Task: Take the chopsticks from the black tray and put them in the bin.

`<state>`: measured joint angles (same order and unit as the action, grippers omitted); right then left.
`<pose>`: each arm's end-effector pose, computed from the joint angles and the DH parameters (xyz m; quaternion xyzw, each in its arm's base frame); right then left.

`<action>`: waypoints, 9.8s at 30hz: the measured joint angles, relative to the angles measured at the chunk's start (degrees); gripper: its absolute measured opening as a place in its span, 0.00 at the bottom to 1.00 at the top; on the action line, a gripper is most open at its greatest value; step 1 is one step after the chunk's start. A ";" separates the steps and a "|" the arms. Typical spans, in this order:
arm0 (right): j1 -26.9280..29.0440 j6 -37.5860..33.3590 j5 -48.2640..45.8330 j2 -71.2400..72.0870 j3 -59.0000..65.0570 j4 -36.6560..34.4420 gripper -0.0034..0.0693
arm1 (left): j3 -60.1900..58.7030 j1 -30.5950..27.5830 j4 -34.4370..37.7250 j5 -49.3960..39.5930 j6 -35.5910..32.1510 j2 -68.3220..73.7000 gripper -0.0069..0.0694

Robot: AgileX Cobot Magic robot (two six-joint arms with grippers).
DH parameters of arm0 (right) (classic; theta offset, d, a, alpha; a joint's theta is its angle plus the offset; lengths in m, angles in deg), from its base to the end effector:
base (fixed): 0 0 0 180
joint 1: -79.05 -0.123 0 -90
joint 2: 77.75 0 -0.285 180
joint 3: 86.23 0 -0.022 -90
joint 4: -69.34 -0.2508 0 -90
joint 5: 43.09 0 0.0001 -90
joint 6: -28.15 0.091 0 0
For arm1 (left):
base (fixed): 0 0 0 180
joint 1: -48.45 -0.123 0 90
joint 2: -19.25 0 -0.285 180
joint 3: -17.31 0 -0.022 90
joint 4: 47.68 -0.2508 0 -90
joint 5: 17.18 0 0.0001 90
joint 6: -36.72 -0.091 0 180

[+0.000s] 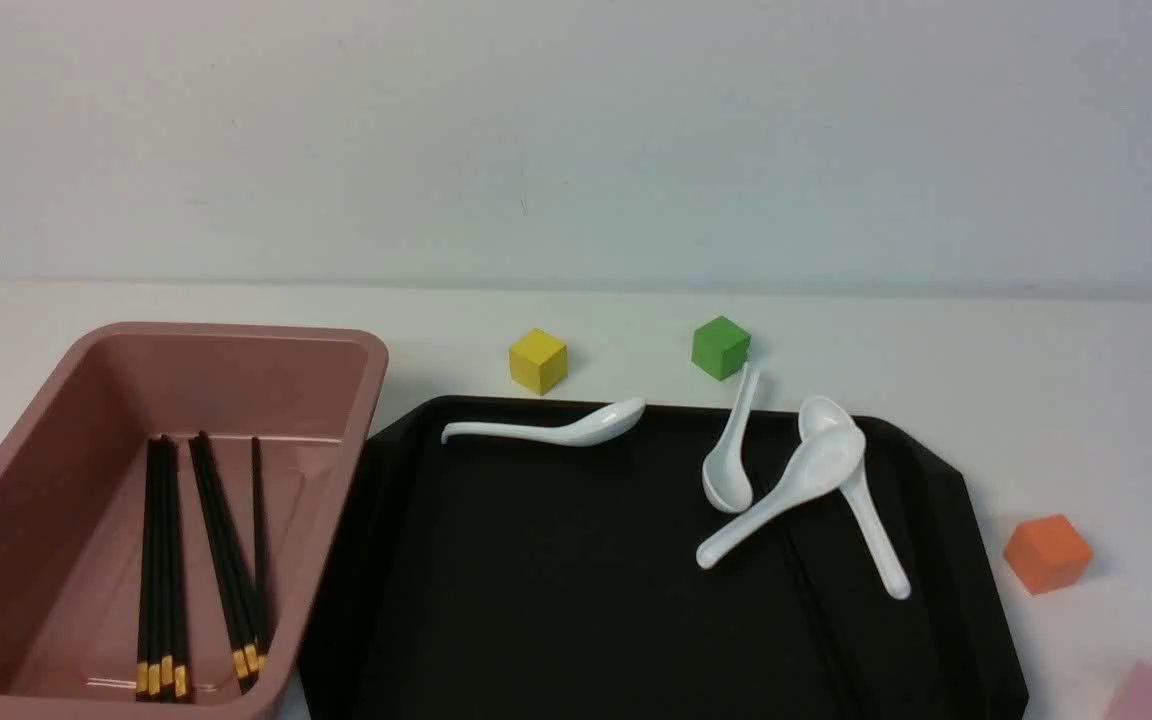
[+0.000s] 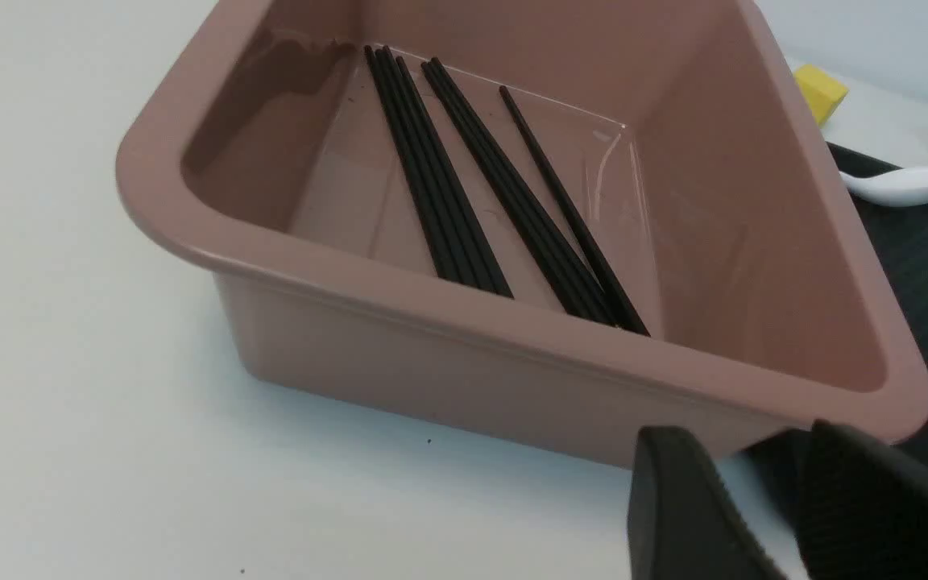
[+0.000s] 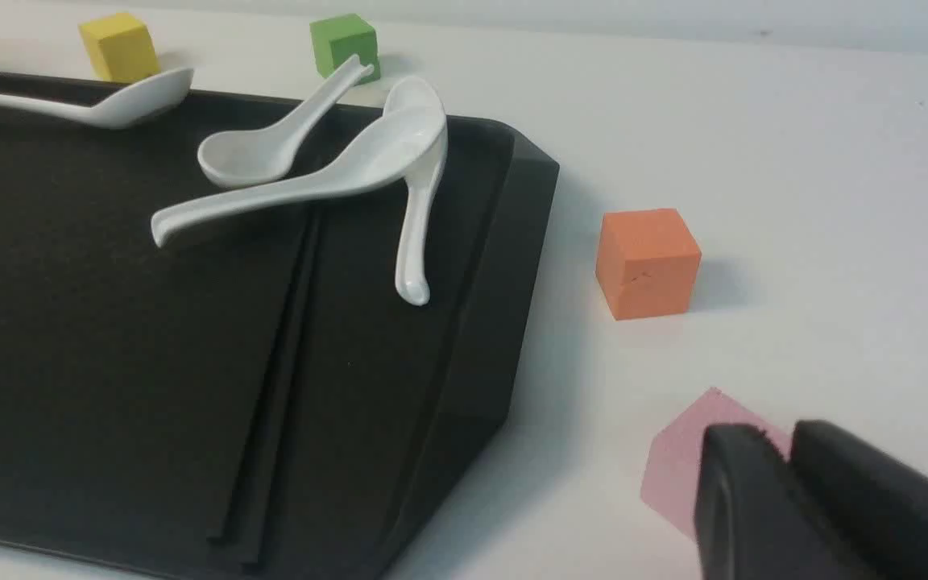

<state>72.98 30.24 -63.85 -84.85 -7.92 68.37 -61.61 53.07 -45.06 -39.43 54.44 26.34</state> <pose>0.0524 0.0061 0.1748 -0.0232 0.7992 0.0499 0.5986 0.0519 -0.0058 0.1690 -0.1044 0.8035 -0.1325 0.5709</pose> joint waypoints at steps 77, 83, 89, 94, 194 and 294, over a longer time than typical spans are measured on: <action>-2.09 -20.66 -32.54 -69.96 -40.36 -35.12 0.17 | 0.00 0.00 0.00 0.00 0.00 0.00 0.40; -10.46 -15.49 -30.89 -85.75 -50.50 -27.40 0.36 | 0.00 0.00 0.00 0.00 0.00 0.00 0.40; -18.26 0.76 -24.42 -94.36 -56.13 -13.41 0.54 | 0.00 0.00 0.00 0.00 0.00 0.00 0.40; -20.36 9.44 -18.61 -98.87 -56.70 -7.65 0.61 | 0.00 0.00 0.00 0.00 0.00 0.00 0.40; -39.52 -2.84 -0.89 -29.66 -28.12 -7.56 0.04 | 0.00 0.00 0.04 0.00 0.01 0.00 0.40; 3.39 -1.59 -0.16 -0.11 -0.06 2.12 0.18 | 0.00 0.00 0.04 0.00 0.01 0.00 0.40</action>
<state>76.38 28.65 -64.01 -84.96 -7.97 70.48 -61.61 53.07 -45.02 -39.43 54.46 26.34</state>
